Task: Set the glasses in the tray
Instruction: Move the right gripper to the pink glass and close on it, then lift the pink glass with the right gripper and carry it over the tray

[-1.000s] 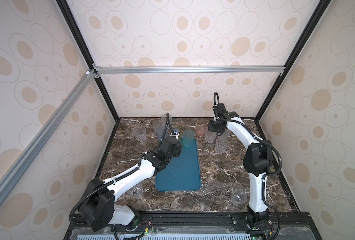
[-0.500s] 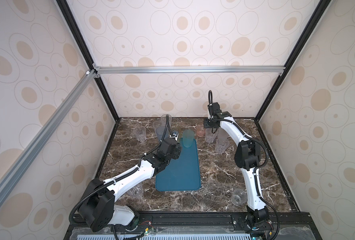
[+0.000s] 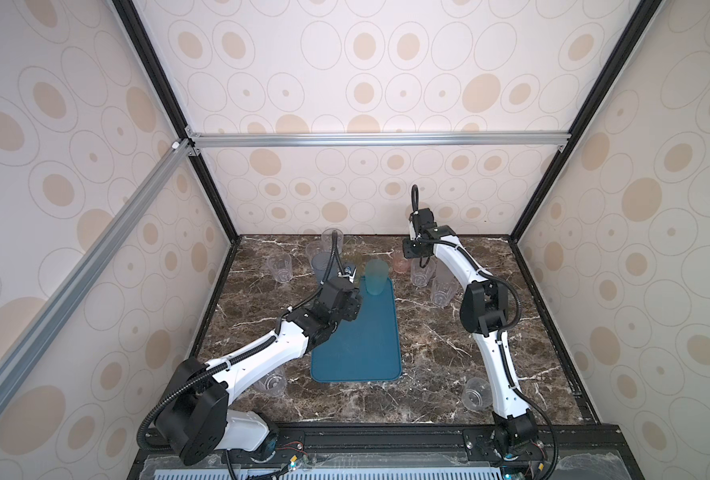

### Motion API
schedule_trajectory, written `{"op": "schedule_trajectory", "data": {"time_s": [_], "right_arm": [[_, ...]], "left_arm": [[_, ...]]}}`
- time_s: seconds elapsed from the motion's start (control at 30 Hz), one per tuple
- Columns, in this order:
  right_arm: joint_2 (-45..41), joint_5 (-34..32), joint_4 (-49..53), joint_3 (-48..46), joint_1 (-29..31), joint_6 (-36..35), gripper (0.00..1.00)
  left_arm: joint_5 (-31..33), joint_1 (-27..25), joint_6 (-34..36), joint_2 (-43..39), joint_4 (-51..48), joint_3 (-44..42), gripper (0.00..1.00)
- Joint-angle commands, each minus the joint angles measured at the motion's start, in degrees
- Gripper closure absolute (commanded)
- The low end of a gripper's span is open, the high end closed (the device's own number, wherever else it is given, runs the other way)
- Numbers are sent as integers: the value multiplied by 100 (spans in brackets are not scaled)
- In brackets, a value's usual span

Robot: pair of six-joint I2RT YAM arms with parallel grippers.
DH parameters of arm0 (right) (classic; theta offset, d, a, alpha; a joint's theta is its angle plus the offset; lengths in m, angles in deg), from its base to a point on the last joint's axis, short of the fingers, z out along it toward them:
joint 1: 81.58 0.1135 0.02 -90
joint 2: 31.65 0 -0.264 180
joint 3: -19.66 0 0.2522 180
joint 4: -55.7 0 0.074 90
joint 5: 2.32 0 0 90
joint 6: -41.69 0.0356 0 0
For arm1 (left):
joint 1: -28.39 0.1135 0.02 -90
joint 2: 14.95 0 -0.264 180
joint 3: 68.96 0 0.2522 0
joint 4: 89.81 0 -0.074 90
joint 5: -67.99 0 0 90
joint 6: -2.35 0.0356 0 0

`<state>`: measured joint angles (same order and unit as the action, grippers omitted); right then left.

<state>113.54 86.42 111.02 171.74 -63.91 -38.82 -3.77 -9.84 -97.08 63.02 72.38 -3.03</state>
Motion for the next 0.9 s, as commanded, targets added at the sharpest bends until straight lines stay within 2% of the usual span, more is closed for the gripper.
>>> {"op": "schedule_trajectory", "data": {"time_s": [0.0, 0.4, 0.67, 0.87], "right_arm": [[136, 62, 157, 129, 18, -99, 72], [-142, -8, 82, -26, 60, -534, 87], [-640, 12, 74, -192, 190, -578, 91], [-1105, -24, 167, -313, 252, -343, 91]], "left_arm": [[4, 44, -95, -154, -139, 19, 24], [99, 40, -51, -209, -135, -21, 24], [136, 38, -33, -202, -81, -28, 24], [215, 53, 28, -270, -81, 3, 24]]}}
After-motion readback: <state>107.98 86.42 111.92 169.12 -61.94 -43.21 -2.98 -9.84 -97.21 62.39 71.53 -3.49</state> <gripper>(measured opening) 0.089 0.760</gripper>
